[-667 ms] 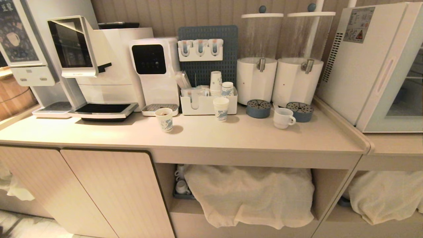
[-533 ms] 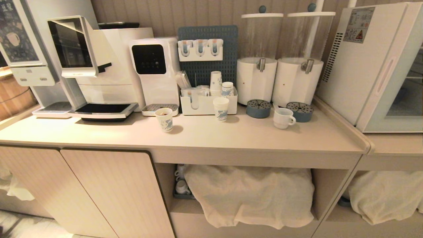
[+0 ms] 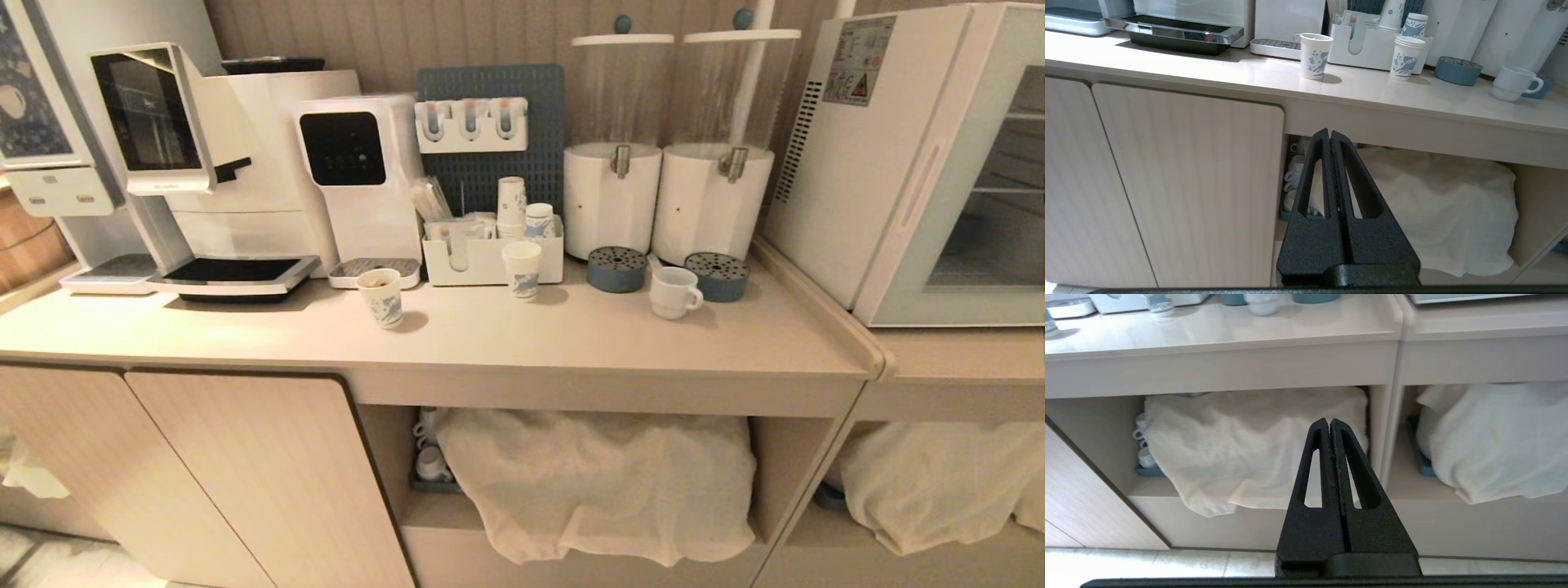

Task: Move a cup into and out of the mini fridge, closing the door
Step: Open the freezer door

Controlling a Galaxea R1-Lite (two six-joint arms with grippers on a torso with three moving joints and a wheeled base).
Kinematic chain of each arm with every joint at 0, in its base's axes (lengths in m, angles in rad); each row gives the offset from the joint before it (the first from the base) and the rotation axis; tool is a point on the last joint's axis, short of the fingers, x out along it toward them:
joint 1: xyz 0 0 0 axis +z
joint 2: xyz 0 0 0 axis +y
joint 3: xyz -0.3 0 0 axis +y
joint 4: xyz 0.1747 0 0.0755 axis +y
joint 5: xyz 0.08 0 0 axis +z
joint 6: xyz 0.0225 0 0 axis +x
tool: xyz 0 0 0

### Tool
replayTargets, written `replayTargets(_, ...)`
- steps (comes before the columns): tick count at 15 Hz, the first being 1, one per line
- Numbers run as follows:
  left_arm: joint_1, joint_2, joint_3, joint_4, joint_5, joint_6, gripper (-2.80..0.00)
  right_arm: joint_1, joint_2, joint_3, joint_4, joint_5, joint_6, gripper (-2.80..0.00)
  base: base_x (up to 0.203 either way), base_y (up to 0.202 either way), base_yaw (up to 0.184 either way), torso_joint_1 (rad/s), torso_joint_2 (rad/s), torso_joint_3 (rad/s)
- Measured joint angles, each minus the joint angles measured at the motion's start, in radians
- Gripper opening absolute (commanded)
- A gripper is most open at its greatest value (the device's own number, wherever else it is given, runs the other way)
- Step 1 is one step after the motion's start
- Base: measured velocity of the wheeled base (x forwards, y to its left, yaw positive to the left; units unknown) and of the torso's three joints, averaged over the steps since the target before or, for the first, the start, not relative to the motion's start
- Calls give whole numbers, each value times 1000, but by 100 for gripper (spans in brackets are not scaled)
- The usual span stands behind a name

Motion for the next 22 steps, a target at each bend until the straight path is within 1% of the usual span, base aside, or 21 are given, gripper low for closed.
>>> replayTargets(22, -1, 0, 0, -1, 0, 3, -280, 0, 0, -1, 0, 0, 0, -280, 0, -193, 0, 3, 4, 2)
